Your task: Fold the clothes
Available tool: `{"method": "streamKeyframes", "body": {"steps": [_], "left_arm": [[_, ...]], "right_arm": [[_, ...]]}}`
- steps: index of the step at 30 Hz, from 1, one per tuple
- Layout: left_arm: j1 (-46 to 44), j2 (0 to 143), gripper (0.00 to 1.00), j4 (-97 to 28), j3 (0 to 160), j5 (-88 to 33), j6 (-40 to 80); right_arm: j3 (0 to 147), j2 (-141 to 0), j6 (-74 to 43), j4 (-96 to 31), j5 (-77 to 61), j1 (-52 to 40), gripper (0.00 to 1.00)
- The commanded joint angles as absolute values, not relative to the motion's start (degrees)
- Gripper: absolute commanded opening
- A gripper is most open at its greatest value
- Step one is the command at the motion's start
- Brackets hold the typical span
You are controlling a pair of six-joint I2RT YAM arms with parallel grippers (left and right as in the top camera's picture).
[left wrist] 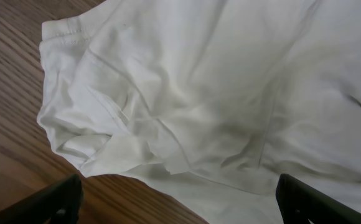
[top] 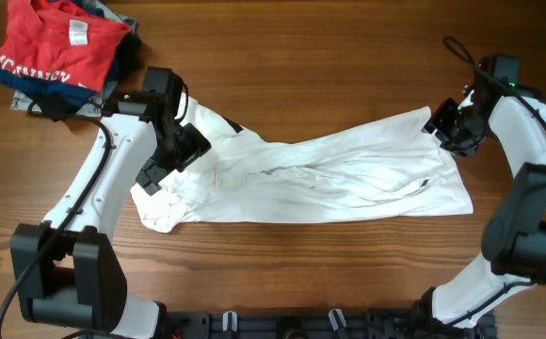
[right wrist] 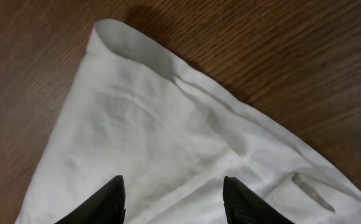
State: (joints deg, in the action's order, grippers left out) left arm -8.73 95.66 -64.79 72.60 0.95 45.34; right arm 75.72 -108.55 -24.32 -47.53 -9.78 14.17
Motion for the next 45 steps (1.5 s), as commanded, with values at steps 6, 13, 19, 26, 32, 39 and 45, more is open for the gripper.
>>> {"method": "streamKeyframes", "body": {"steps": [6,13,19,26,32,39,45], "left_arm": [[-8.95,94.5,1.0,-64.9,72.23,0.47,43.68],[-8.95,94.5,1.0,-64.9,72.23,0.47,43.68],[-8.95,94.5,1.0,-64.9,72.23,0.47,43.68],[-8.95,94.5,1.0,-64.9,72.23,0.47,43.68],[-8.95,94.5,1.0,-64.9,72.23,0.47,43.68],[-8.95,94.5,1.0,-64.9,72.23,0.47,43.66],[-8.95,94.5,1.0,-64.88,72.23,0.49,43.66]], "right_arm": [[75.4,-111.94,-24.49,-46.63,-8.95,14.41,0.46],[75.37,-114.91,-27.14,-47.42,-8.71,14.41,0.44],[75.37,-114.93,-28.77,-47.27,-8.75,14.41,0.41],[75.33,-114.93,-30.13,-48.51,-6.76,14.41,0.31],[73.73,-114.93,-31.92,-45.98,-6.76,14.41,0.04],[73.91,-113.25,-35.03,-45.71,-6.35,14.55,0.04],[73.91,-104.38,-34.11,-48.64,-6.33,14.52,0.04]]}}
